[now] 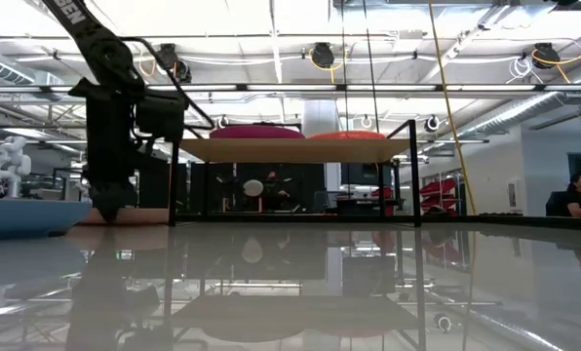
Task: Place and stack plates onto a shelf
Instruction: Stack the brown plate on top of the pink plate on the shelf
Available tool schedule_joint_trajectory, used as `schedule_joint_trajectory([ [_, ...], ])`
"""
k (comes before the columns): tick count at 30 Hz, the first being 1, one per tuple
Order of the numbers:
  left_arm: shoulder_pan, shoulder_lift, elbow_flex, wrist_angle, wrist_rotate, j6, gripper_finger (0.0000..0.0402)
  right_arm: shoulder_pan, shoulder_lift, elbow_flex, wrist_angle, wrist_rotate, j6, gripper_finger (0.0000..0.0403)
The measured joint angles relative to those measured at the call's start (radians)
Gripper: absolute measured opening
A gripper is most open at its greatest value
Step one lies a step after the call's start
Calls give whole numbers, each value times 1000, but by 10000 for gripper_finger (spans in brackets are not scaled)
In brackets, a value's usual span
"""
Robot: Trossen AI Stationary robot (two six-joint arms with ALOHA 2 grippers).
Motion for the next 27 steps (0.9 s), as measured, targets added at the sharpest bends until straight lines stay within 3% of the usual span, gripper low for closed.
schedule_joint_trajectory([
  [7,13,-3,0,-6,-14,3,14,0,0,0,0,0,14,112],
  [12,13,-73,45,-114,-59,-43,13,0,0,0,0,0,23,112],
  [19,-9,-263,221,-244,-182,-106,12,0,0,0,5,0,26,112],
  [23,-26,-332,376,-226,-206,-8,12,0,0,0,16,0,22,112],
  [27,-80,-304,580,-215,-104,197,11,0,0,0,38,0,11,112],
])
